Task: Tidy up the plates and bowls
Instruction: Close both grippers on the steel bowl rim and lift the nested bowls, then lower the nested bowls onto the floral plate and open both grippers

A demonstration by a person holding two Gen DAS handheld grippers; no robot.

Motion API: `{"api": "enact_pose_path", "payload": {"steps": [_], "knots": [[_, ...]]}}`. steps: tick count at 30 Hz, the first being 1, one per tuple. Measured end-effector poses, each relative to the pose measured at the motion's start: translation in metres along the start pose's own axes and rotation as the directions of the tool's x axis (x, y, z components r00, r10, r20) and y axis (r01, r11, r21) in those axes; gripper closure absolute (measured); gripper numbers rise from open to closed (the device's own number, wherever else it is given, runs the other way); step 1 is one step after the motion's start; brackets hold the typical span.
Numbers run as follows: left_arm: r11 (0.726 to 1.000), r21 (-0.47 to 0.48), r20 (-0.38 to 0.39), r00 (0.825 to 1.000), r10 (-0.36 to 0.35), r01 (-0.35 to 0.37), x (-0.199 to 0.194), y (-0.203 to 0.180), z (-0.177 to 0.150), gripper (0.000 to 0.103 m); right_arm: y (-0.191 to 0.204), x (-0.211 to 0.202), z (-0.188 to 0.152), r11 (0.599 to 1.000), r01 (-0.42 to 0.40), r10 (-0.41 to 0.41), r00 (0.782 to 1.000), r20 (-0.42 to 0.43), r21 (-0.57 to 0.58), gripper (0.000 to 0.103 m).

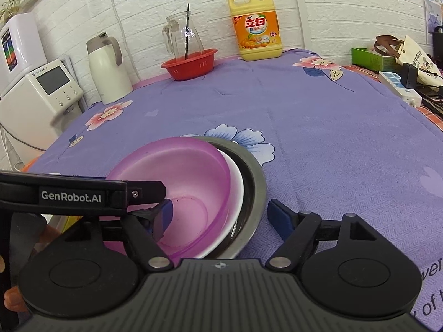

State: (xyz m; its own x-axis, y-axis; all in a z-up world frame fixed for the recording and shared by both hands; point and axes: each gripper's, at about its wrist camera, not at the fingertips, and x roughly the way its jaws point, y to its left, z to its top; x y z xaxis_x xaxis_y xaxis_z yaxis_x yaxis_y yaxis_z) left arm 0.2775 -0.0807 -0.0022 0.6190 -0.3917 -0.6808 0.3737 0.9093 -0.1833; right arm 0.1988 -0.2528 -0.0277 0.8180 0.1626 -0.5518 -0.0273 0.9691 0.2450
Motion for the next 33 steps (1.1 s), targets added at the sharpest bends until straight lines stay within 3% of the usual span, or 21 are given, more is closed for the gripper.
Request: {"api": "enact_pose_path", "payload": {"steps": [4, 6, 7, 8, 9, 15, 19, 23, 28, 33], "knots": [[1.0, -0.001, -0.004, 1.0, 0.005, -0.005, 0.001, 0.0, 0.0, 0.023, 0.004, 0.001, 0.0, 1.0, 0.006, -0.006, 1.0, 0.0, -0.002, 0.0], [1.0, 0.01, 0.002, 1.0, -0.011, 0.011, -0.002, -0.001, 0.0, 0.033, 0.006, 0.002, -0.001, 1.0, -0.017, 0.017, 1.0, 0.001, 0.005, 0.0], [0.999, 0.021, 0.006, 0.999, -0.035, 0.034, -0.004, -0.002, -0.001, 0.047, 0.009, 0.002, -0.002, 1.0, -0.029, 0.029, 1.0, -0.001, 0.007, 0.004], [0.995, -0.008, -0.019, 0.995, -0.1, 0.1, -0.003, 0.0, 0.0, 0.069, 0.014, 0.002, -0.003, 1.0, -0.01, 0.01, 1.0, -0.001, -0.002, 0.003], [0.991, -0.052, -0.041, 0.991, -0.128, 0.126, -0.001, 0.001, 0.0, 0.071, 0.018, 0.002, -0.004, 1.0, 0.007, -0.007, 1.0, 0.004, -0.016, 0.003], [0.994, -0.031, -0.009, 0.994, -0.11, 0.109, -0.012, -0.01, 0.0, 0.071, 0.019, -0.007, 0.0, 1.0, 0.018, -0.018, 1.0, 0.005, 0.018, 0.003], [0.991, -0.045, 0.036, 0.991, -0.128, 0.129, -0.028, -0.009, 0.007, 0.071, 0.029, -0.02, 0.008, 0.999, 0.035, -0.034, 0.998, 0.047, -0.013, 0.003], [0.992, -0.064, 0.087, 0.991, -0.101, 0.107, -0.053, 0.004, 0.012, 0.071, 0.05, -0.026, 0.017, 0.998, 0.0, 0.004, 0.997, 0.074, -0.056, 0.003], [0.991, -0.133, 0.133, 0.991, 0.019, -0.001, -0.095, 0.053, 0.003, 0.071, 0.101, -0.012, 0.019, 0.984, -0.123, 0.131, 0.99, 0.054, -0.129, 0.003], [0.966, -0.226, 0.126, 0.979, 0.16, -0.129, -0.127, 0.109, -0.024, 0.071, 0.156, 0.011, 0.007, 0.949, -0.262, 0.26, 0.965, -0.033, -0.174, 0.002]]}}
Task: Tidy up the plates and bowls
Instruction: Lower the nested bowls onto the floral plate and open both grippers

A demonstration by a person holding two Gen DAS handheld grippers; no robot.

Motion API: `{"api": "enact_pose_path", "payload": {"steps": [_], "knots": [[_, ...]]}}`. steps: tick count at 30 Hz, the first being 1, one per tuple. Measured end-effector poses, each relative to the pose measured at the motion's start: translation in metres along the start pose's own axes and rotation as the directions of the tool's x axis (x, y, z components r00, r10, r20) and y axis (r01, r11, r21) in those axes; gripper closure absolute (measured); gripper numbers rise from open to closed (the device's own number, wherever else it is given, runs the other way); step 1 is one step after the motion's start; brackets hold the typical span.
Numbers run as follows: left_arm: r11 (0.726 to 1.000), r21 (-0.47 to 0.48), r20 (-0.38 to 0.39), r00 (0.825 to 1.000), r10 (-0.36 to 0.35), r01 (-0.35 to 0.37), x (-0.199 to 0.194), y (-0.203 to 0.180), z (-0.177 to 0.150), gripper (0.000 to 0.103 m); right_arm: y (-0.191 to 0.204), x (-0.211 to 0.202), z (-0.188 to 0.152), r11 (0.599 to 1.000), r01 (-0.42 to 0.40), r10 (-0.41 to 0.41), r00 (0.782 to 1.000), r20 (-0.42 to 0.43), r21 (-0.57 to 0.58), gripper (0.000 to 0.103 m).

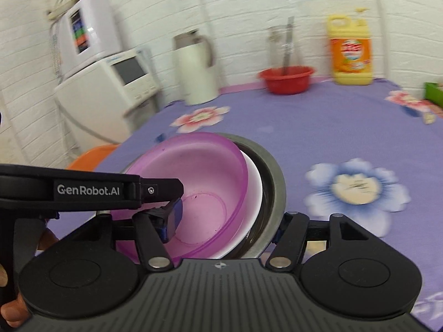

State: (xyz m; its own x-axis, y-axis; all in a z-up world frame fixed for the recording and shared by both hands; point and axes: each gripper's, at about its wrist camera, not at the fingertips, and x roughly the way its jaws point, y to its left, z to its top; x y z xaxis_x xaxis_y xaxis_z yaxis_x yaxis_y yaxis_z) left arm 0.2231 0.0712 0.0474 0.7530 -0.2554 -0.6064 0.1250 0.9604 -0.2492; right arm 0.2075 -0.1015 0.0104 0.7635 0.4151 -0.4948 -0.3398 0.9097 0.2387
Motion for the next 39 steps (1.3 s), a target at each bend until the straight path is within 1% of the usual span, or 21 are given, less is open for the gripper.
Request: {"api": "enact_pose_path", "payload": {"steps": [3, 6, 10, 13, 15, 18, 19, 20, 22, 25, 29, 31, 32, 34, 39], "knots": [[0.998, -0.049, -0.008, 0.999, 0.035, -0.036, -0.006, 0.029, -0.009, 0.071, 0.022, 0.015, -0.005, 0.999, -0.042, 0.041, 0.998, -0.043, -0.025, 0.002], [0.996, -0.083, -0.018, 0.999, 0.034, -0.035, -0.006, 0.047, -0.015, 0.072, 0.033, 0.022, -0.008, 0.998, -0.049, 0.046, 0.996, -0.073, -0.039, 0.002], [0.996, -0.094, -0.021, 1.0, 0.006, -0.008, -0.002, 0.054, -0.02, 0.072, 0.036, 0.025, -0.01, 0.998, -0.024, 0.019, 0.996, -0.086, -0.053, 0.002], [0.996, -0.085, -0.012, 1.0, -0.005, 0.004, -0.001, 0.055, -0.022, 0.071, 0.037, 0.025, -0.01, 0.998, -0.012, 0.007, 0.996, -0.086, -0.061, 0.002], [0.997, -0.081, -0.005, 1.0, -0.01, 0.01, -0.002, 0.055, -0.024, 0.071, 0.039, 0.025, -0.011, 0.997, -0.012, 0.005, 0.996, -0.088, -0.075, 0.0], [0.997, -0.076, 0.003, 1.0, -0.018, 0.019, -0.002, 0.056, -0.026, 0.07, 0.043, 0.026, -0.011, 0.996, -0.007, -0.001, 0.996, -0.09, -0.086, 0.0], [0.997, -0.074, 0.011, 1.0, -0.018, 0.018, -0.003, 0.057, -0.027, 0.065, 0.044, 0.026, -0.011, 0.996, -0.002, -0.006, 0.996, -0.088, -0.09, 0.0], [0.997, -0.073, 0.023, 1.0, -0.02, 0.022, -0.004, 0.057, -0.026, 0.055, 0.044, 0.025, -0.011, 0.996, 0.004, -0.011, 0.997, -0.082, -0.089, 0.0], [0.997, -0.071, 0.051, 0.999, -0.015, 0.018, -0.01, 0.055, -0.025, 0.049, 0.045, 0.023, -0.01, 0.996, 0.009, -0.015, 0.997, -0.071, -0.087, 0.0], [0.998, -0.06, 0.079, 0.997, 0.002, 0.003, -0.014, 0.053, -0.021, 0.047, 0.048, 0.021, -0.01, 0.994, 0.03, -0.036, 0.998, -0.06, -0.105, 0.0], [0.996, -0.086, 0.087, 0.996, 0.005, 0.003, -0.015, 0.057, -0.016, 0.046, 0.046, 0.019, -0.009, 0.994, 0.039, -0.045, 0.997, -0.056, -0.101, 0.0], [0.996, -0.088, 0.091, 0.996, 0.016, -0.008, -0.015, 0.057, -0.015, 0.046, 0.048, 0.019, -0.009, 0.99, 0.048, -0.056, 0.997, -0.054, -0.133, 0.0], [0.996, -0.089, 0.093, 0.996, 0.017, -0.009, -0.016, 0.057, -0.015, 0.046, 0.048, 0.016, -0.008, 0.989, 0.054, -0.059, 0.998, -0.033, -0.135, 0.0], [0.996, -0.089, 0.098, 0.995, 0.017, -0.009, -0.018, 0.057, -0.015, 0.046, 0.042, 0.008, -0.004, 0.994, 0.054, -0.053, 0.998, 0.013, -0.098, 0.0], [0.996, -0.086, 0.115, 0.993, 0.024, -0.014, -0.023, 0.055, -0.013, 0.044, 0.032, 0.001, 0.0, 0.996, 0.058, -0.056, 0.998, 0.028, -0.064, 0.0]]}}
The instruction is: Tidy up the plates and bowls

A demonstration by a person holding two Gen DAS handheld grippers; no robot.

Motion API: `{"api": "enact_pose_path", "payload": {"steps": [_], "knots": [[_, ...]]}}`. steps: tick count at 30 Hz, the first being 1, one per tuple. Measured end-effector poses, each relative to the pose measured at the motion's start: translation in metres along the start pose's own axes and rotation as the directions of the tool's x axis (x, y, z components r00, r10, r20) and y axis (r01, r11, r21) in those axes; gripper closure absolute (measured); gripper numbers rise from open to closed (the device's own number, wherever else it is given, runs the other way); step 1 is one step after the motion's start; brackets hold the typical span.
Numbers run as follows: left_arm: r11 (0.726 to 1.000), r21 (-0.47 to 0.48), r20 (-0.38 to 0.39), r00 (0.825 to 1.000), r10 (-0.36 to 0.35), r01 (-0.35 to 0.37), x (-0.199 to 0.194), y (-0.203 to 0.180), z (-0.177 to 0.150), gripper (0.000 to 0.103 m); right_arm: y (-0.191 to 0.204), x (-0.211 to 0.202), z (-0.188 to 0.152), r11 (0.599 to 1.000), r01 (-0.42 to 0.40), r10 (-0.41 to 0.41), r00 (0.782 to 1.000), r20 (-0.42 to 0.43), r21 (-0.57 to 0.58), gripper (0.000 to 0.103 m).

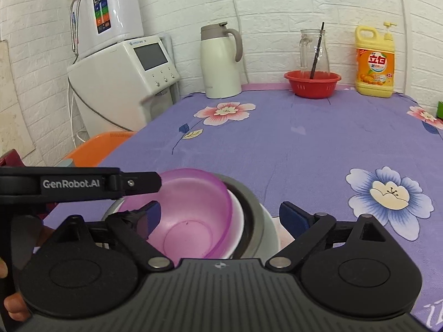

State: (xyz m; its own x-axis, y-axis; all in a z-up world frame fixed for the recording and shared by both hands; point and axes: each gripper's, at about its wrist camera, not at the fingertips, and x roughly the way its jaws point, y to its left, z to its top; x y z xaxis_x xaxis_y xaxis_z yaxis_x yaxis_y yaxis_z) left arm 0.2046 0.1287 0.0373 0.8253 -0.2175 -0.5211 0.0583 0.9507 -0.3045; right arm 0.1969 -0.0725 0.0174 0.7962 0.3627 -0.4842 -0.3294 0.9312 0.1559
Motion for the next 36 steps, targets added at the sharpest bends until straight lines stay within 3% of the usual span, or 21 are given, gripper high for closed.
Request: {"api": "enact_pose_path", "payload": {"steps": [9, 17, 23, 28, 31, 36], "knots": [[0.999, 0.016, 0.074, 0.996, 0.045, -0.047, -0.021, -0.02, -0.007, 0.037, -0.022, -0.026, -0.007, 0.997, 0.034, -0.036, 0.999, 0.028, 0.07, 0.0], [0.992, 0.055, 0.189, 0.977, 0.1, -0.113, -0.058, -0.055, -0.029, 0.035, -0.038, -0.059, -0.028, 0.98, 0.154, -0.161, 0.986, 0.042, 0.124, 0.0], [0.991, 0.106, 0.21, 0.976, 0.052, -0.076, -0.076, -0.086, -0.057, 0.034, -0.054, -0.092, -0.055, 0.952, 0.229, -0.246, 0.967, 0.06, 0.205, 0.0], [0.983, 0.154, 0.188, 0.979, 0.074, -0.104, -0.082, -0.103, -0.088, 0.032, -0.061, -0.112, -0.084, 0.936, 0.268, -0.294, 0.951, 0.09, 0.228, 0.0], [0.978, 0.176, 0.175, 0.981, 0.086, -0.117, -0.089, -0.106, -0.104, 0.022, -0.059, -0.12, -0.096, 0.934, 0.273, -0.3, 0.949, 0.093, 0.23, 0.0], [0.977, 0.194, 0.232, 0.972, 0.046, -0.092, -0.118, -0.108, -0.122, 0.022, -0.045, -0.14, -0.106, 0.943, 0.269, -0.299, 0.945, 0.137, 0.197, 0.0]]}}
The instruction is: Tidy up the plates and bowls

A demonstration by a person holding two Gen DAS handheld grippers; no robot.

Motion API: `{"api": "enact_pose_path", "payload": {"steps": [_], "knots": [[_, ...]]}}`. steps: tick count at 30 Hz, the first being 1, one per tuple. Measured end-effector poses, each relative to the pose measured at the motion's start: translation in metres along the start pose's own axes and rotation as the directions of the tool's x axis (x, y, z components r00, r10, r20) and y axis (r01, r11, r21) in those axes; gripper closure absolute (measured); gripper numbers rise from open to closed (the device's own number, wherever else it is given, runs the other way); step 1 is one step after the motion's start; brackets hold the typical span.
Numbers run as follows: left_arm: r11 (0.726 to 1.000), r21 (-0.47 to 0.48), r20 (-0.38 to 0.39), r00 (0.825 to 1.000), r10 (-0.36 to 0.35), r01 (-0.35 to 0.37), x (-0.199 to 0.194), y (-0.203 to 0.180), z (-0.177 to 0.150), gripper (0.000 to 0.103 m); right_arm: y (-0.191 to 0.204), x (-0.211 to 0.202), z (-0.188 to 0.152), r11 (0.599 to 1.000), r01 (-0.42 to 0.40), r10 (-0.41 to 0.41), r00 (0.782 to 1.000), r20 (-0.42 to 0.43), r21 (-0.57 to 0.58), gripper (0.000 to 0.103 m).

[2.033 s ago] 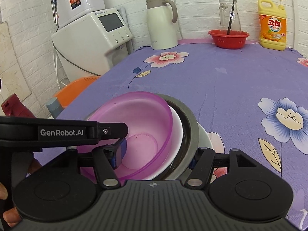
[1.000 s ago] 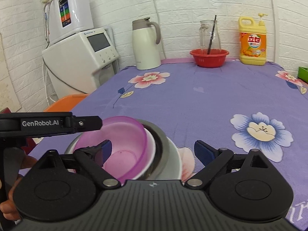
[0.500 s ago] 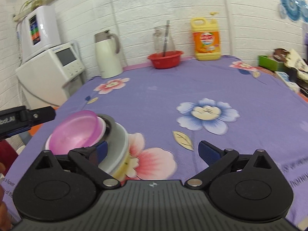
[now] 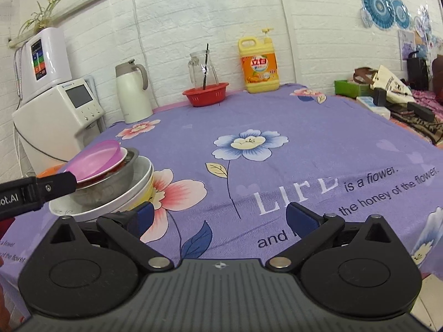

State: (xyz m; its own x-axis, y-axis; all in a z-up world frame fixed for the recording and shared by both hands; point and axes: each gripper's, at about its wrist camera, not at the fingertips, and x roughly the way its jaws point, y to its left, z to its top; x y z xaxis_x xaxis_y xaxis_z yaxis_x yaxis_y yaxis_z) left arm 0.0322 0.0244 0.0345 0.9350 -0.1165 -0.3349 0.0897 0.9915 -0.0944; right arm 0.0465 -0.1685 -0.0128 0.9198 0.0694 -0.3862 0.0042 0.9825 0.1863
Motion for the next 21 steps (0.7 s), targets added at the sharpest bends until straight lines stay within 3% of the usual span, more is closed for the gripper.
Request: {"api": "enact_pose_path", "payload": {"steps": [8, 13, 21], "knots": [[0.999, 0.032, -0.016, 1.0, -0.02, 0.02, -0.041, -0.014, -0.024, 0.022, -0.003, -0.046, -0.029, 1.0, 0.003, -0.003, 0.998, 0.062, 0.005, 0.0], [0.997, 0.076, -0.054, 0.999, -0.004, 0.008, -0.045, -0.022, -0.043, 0.022, -0.008, -0.043, -0.03, 1.0, 0.031, -0.031, 0.999, 0.038, -0.001, 0.0], [0.998, 0.068, -0.028, 1.0, 0.005, -0.003, -0.048, -0.021, -0.041, 0.022, -0.011, -0.05, -0.037, 0.999, 0.034, -0.033, 0.998, 0.056, -0.022, 0.0]]}}
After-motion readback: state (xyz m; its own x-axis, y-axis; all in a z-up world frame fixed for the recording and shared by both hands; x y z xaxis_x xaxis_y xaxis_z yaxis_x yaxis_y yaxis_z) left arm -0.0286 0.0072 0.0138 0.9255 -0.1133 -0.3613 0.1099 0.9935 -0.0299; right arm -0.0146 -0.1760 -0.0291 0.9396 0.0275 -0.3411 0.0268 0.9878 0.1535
